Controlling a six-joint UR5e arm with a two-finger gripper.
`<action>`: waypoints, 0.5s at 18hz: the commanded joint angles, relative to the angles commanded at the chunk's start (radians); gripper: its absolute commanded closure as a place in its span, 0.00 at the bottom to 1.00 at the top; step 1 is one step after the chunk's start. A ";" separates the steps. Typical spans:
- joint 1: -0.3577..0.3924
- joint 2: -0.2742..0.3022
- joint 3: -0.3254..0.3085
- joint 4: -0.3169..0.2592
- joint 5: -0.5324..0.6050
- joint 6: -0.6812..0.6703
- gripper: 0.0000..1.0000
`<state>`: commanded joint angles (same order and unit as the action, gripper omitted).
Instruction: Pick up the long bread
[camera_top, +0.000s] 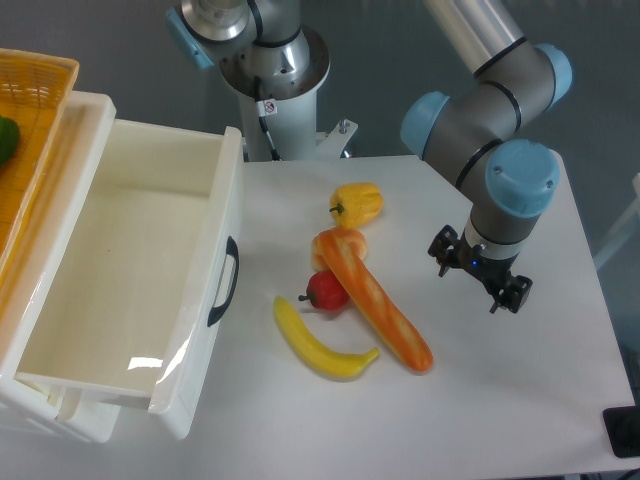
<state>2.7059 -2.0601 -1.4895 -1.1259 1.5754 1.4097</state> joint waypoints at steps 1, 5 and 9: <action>0.000 0.000 0.000 0.000 0.000 0.000 0.00; -0.008 0.003 -0.009 -0.003 0.005 -0.011 0.00; 0.000 0.064 -0.098 -0.003 -0.003 -0.072 0.00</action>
<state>2.7059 -1.9960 -1.5873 -1.1291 1.5724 1.3379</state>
